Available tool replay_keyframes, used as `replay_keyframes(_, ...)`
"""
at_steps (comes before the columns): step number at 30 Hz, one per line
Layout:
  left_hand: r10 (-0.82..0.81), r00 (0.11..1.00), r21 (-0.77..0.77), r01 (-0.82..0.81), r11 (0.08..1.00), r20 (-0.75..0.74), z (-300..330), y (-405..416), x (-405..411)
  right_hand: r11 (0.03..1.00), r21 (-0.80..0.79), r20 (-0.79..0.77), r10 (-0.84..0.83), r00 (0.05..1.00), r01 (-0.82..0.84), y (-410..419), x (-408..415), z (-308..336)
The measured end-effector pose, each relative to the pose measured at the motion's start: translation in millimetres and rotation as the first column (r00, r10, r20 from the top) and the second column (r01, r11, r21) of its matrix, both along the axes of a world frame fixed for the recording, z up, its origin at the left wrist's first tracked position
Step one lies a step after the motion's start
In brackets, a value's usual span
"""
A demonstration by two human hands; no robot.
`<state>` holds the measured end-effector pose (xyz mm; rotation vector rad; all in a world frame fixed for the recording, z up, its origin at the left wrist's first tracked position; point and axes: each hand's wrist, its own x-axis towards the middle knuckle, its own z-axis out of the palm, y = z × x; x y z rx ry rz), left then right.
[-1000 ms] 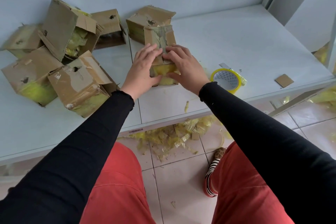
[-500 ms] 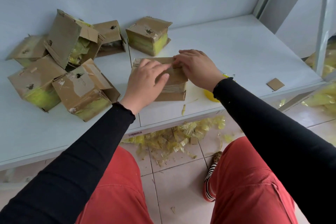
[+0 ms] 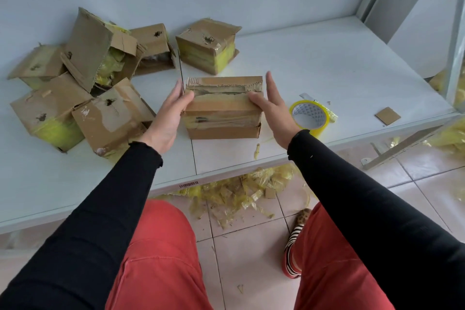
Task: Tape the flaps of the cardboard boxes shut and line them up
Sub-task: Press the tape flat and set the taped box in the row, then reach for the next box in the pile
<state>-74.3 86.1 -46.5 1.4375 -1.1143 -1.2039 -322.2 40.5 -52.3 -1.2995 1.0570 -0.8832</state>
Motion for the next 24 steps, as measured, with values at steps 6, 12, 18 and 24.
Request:
replay_keyframes(6, 0.133, 0.956, 0.042, -0.127, 0.991, -0.26, -29.0, 3.6, -14.8, 0.981, 0.184, 0.255, -0.101, 0.962, 0.054, 1.9, 25.2, -26.3)
replay_keyframes(12, 0.146, 0.954, 0.055, -0.136, 0.989, -0.263, -25.9, -1.2, -17.7, 0.983, 0.176, 0.222, -0.096, 0.97, 0.057, 3.3, 27.9, -19.4)
replay_keyframes(18, 0.165, 0.986, 0.26, -0.16, 0.952, 0.004, 18.7, -28.0, -3.3, 0.996, 0.013, -0.074, 0.091, 0.993, -0.09, 14.6, 9.5, 4.3)
replay_keyframes(24, -0.084, 0.928, 0.118, 0.044, 0.992, 0.363, 51.4, -68.8, -1.2, 0.948, 0.314, -0.031, -0.054, 0.998, 0.061, 36.5, -0.6, 8.5)
